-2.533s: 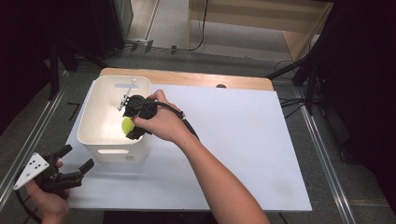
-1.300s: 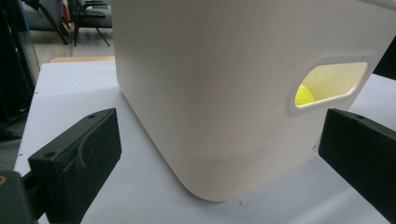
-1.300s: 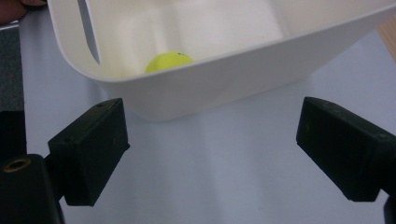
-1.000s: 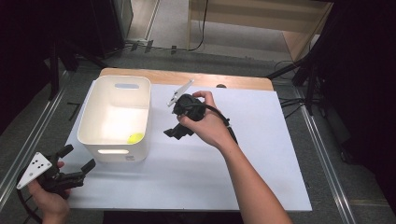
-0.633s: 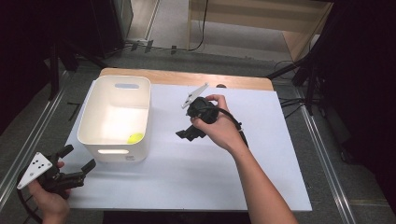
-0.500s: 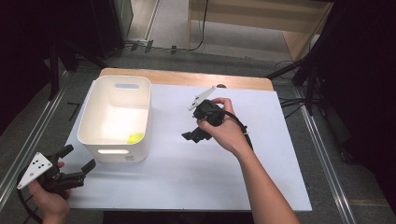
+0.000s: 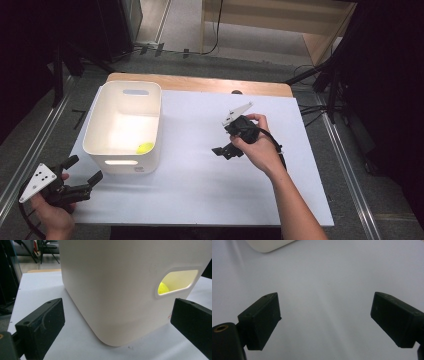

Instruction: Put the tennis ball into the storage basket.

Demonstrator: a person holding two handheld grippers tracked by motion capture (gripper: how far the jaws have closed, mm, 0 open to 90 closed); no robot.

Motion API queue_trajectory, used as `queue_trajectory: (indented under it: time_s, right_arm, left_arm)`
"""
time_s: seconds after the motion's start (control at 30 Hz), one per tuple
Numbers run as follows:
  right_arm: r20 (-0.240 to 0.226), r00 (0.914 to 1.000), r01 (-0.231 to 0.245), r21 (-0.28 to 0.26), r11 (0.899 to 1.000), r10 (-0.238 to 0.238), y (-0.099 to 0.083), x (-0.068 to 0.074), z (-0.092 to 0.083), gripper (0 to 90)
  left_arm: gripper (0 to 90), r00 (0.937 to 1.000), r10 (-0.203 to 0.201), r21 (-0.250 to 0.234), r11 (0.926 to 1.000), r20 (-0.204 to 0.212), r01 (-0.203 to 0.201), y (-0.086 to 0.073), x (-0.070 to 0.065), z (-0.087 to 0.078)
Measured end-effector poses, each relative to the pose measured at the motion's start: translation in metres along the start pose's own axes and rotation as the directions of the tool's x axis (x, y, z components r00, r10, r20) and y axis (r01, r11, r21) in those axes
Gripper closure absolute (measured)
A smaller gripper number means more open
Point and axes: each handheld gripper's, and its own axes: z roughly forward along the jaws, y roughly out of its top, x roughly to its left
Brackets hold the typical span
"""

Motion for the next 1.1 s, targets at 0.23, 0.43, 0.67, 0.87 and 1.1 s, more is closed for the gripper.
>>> queue_trajectory:
  time_s: [0.23,0.43,0.67,0.87,1.1]
  right_arm:
    - [0.008,0.9992,-0.040,-0.028,0.999,0.040,-0.028,-0.005,-0.005,7.7]
    - [0.017,0.9971,-0.073,-0.054,0.996,0.074,-0.047,-0.009,-0.009,7.7]
    - [0.035,0.9932,-0.108,-0.090,0.990,0.111,-0.070,-0.012,-0.015,7.7]
    - [0.041,0.9897,-0.132,-0.109,0.985,0.137,-0.085,-0.013,-0.017,7.7]
    - [0.065,0.9820,-0.165,-0.165,0.972,0.177,-0.109,-0.013,-0.018,7.7]
  left_arm:
    - [0.0,1.0000,-0.001,0.002,1.0000,-0.001,0.001,0.000,0.000,0.000]
    - [0.0,1.0000,0.000,0.002,1.0000,-0.001,0.000,0.000,0.000,0.000]
    - [0.0,1.0000,0.001,0.003,1.0000,-0.002,-0.001,0.000,0.000,0.000]
    - [0.0,1.0000,0.000,0.003,1.0000,-0.001,0.000,0.000,-0.001,0.000]
    - [0.0,1.0000,0.000,0.003,1.0000,-0.001,0.000,0.000,0.000,0.000]
